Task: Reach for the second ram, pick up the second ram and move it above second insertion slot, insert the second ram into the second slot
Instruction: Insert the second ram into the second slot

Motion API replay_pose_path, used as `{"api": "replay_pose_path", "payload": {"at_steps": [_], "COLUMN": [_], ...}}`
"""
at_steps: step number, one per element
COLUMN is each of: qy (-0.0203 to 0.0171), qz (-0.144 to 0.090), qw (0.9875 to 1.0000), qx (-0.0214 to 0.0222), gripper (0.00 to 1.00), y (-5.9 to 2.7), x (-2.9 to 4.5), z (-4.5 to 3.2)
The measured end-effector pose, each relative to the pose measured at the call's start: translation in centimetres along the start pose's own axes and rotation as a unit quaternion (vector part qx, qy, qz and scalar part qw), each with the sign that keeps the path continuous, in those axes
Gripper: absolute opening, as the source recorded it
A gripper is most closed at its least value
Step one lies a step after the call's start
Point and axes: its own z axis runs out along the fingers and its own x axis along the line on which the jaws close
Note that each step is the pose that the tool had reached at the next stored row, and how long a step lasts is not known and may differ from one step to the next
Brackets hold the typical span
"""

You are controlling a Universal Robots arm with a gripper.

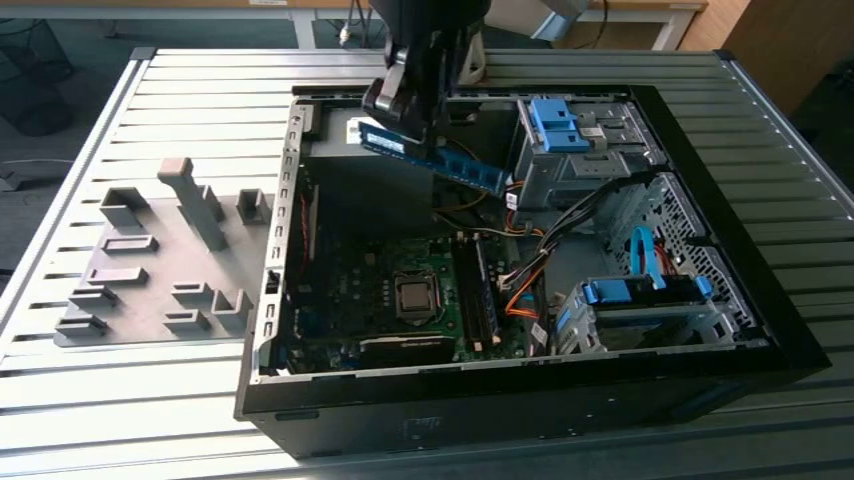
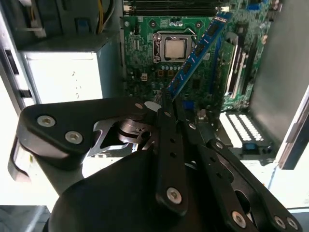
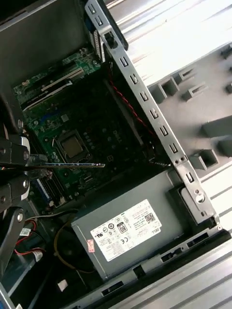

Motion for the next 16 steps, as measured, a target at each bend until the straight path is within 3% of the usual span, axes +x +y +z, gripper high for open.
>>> {"api": "replay_pose_path", "payload": {"at_steps": [4, 8, 12, 16], "qy": [-0.0003, -0.0008, -0.0014, -0.0019], "qz": [0.036, 0.072, 0.109, 0.145], "qw": [0.9994, 0.9974, 0.9941, 0.9895], "qx": [0.0005, 0.0009, 0.0012, 0.0015], "gripper": [0.14, 0.14, 0.14, 0.14], "y": [0.00, 0.00, -0.01, -0.01], "x": [0.00, 0.00, 0.00, 0.01], "z": [0.09, 0.21, 0.33, 0.45]}}
